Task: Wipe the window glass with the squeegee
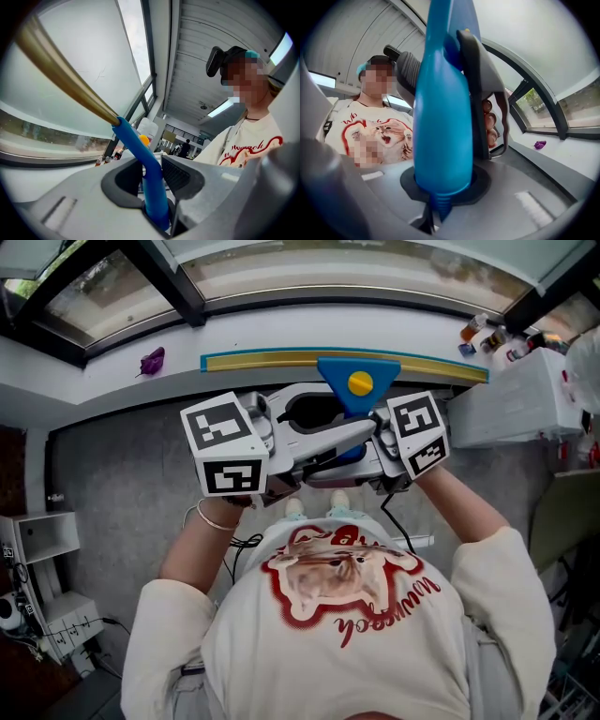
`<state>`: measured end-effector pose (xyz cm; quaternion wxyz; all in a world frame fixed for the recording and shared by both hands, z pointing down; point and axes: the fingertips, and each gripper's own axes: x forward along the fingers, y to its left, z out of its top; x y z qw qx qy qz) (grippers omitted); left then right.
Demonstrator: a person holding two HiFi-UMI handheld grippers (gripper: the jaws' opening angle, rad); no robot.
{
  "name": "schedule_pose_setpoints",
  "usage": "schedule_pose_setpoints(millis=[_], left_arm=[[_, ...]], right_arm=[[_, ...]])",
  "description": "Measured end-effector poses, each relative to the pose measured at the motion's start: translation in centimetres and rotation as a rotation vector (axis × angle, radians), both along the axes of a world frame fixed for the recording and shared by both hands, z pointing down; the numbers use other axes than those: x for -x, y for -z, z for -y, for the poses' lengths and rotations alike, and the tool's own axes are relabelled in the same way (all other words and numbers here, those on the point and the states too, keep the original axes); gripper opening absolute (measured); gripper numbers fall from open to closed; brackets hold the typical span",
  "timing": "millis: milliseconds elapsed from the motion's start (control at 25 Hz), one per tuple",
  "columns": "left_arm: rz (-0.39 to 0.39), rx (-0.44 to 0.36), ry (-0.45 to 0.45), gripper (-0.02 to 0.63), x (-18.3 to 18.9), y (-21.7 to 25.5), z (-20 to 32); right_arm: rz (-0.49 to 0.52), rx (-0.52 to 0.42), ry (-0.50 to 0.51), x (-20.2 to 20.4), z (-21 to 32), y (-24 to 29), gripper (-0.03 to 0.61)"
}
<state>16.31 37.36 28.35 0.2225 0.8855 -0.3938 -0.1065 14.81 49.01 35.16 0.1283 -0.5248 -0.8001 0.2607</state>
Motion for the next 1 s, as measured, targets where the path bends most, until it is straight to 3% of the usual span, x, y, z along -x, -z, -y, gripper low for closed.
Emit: schedule_pose_setpoints(millis=[1000], left_arm=[[-0.014,-0.033,0.036,0.135,-0.3,0.8,-0.3]], right_arm=[[0.013,-0.062,0.049,-0.9,-0.3,0.2,0.054]])
